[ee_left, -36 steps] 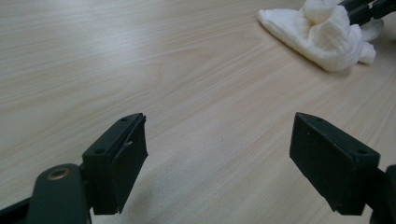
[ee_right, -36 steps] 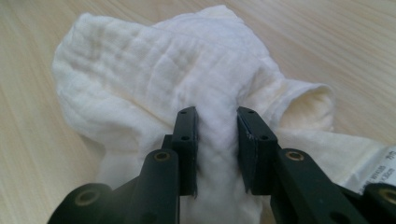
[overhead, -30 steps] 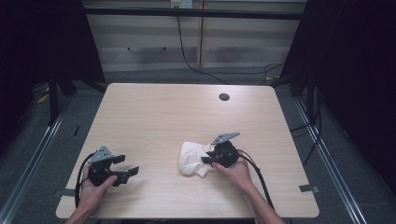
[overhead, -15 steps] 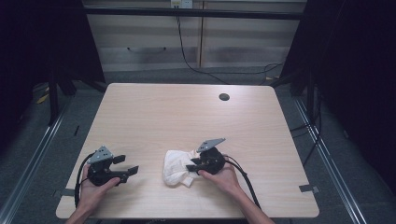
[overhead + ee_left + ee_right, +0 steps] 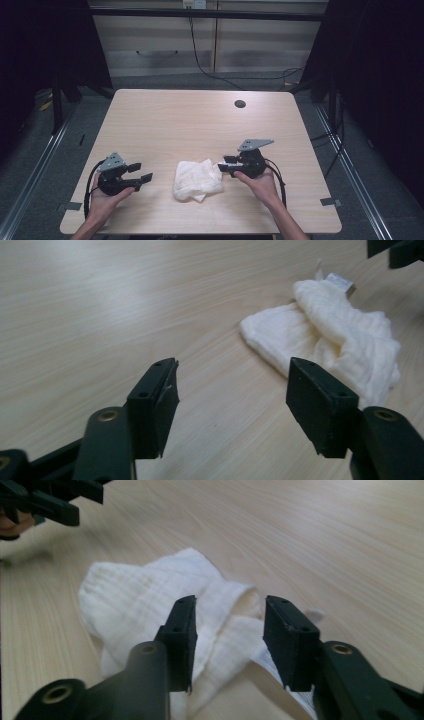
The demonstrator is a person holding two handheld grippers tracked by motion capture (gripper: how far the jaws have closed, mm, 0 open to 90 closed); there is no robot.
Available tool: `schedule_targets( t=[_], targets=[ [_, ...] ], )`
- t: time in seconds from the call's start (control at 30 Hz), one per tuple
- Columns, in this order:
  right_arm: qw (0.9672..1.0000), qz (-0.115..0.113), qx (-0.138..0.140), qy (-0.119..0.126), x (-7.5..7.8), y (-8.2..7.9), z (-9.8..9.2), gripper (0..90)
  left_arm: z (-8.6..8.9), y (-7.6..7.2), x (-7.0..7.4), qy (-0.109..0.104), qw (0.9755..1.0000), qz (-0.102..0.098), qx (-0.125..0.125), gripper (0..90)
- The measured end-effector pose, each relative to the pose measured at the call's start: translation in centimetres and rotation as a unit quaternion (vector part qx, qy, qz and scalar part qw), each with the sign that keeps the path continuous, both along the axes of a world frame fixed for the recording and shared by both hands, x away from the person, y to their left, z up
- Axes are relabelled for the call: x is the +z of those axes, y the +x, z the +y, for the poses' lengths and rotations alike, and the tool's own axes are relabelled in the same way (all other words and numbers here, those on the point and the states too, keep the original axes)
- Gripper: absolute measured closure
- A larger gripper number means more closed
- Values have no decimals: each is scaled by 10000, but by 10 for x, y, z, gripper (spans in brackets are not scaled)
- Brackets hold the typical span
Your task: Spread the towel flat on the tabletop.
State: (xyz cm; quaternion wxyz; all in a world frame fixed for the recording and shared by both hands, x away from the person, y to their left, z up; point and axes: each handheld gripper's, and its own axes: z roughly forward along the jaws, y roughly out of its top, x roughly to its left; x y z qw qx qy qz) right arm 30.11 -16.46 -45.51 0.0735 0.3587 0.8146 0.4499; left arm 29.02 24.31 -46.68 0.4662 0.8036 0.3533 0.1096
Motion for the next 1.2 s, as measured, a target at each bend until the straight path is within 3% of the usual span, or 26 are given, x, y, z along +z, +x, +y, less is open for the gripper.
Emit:
schedule_targets(
  t=[0.13, 0.27, 0.33, 0.43, 0.53, 0.6, 0.67, 0.83, 0.93, 1.03, 1.2],
  targets=[
    [9995, 158, 48, -283, -12, -2, -3, 667, -27, 2, 6, 73, 9992, 4, -393, 441],
    [9995, 216, 57, -226, -20, -1, -2, 677, -59, 7, 7, 153, 9971, 19, -743, 447],
    [9996, 225, 70, -176, -22, 0, 0, 677, -72, 9, 2, 70, 9961, 118, -866, 436],
    [9997, 174, 69, -184, -24, 3, 4, 641, -80, 8, -7, 131, 9948, 236, -979, 439],
    [9997, 114, -51, -231, -27, 8, 6, 591, -82, 6, -15, 336, 9925, 312, -1131, 572],
    [9995, 117, -181, -214, -30, 13, 4, 572, -83, 5, -19, 535, 9911, 301, -1183, 753],
    [9993, 134, -279, -224, -31, 17, 3, 554, -82, 6, -23, 610, 9905, 388, -1169, 804],
    [9995, 273, -133, -132, -36, 27, 7, 545, -83, 9, -27, 650, 9906, 412, -1127, 810],
    [9990, 317, 22, -312, -41, 26, 16, 533, -85, 8, -28, 794, 9896, 397, -1133, 811],
    [9984, 359, 47, -434, -45, 25, 19, 538, -85, 8, -30, 782, 9896, 410, -1136, 812],
    [9988, 286, 52, -404, -45, 22, 19, 751, -83, 7, -31, 729, 9897, 445, -1149, 812]
  ],
)
